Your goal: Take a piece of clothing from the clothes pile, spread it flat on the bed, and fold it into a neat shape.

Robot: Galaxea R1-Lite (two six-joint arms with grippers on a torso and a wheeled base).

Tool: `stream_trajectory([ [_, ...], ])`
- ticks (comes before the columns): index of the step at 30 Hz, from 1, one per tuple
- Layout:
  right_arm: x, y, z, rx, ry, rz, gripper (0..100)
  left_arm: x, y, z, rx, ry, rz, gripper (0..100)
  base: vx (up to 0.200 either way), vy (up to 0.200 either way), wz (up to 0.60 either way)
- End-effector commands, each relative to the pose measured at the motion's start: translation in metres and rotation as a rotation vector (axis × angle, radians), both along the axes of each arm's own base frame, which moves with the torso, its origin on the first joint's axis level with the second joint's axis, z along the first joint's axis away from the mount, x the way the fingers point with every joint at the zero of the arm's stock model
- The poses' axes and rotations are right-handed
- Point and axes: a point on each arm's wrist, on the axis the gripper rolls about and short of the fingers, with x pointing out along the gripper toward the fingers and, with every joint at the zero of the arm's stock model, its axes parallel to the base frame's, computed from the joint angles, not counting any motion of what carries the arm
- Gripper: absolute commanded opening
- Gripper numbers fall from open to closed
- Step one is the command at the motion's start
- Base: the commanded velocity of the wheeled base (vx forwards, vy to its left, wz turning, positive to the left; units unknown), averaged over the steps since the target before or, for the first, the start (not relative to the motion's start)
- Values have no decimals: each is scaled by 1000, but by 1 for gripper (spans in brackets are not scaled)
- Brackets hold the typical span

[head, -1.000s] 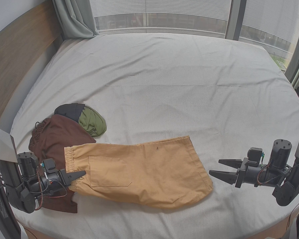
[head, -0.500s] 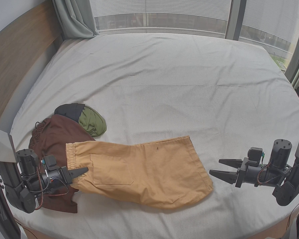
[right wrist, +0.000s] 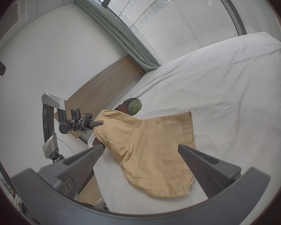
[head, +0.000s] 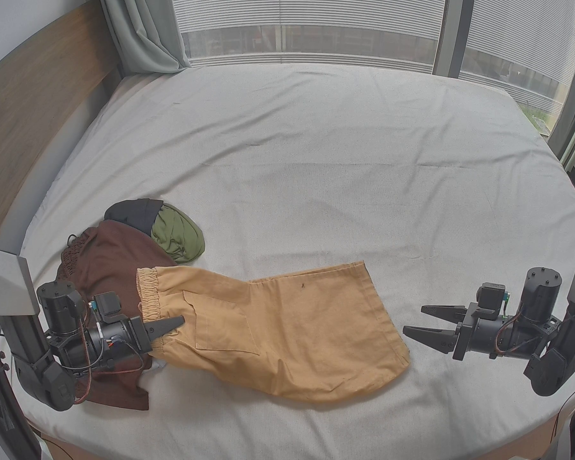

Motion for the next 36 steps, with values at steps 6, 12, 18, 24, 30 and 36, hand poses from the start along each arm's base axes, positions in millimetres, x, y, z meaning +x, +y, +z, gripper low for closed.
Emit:
stream_trajectory([
  [6,1,0,0,1,-4,-2,100,5,-13,4,-18,-11,-20,0,0,0,0],
  [12,1,0,0,1,-3,-2,100,9,-25,6,-19,-22,-27,0,0,0,0],
  [18,1,0,1,2,-7,-2,100,9,-30,6,-16,-26,-32,0,0,0,0],
  [24,1,0,1,2,-3,-3,100,11,-34,7,-18,-38,-47,0,0,0,0],
  [30,1,0,1,1,-6,-2,100,15,-43,9,-31,-39,-41,0,0,0,0],
  [36,1,0,1,1,-6,-2,100,16,-51,10,-40,-43,-65,0,0,0,0],
])
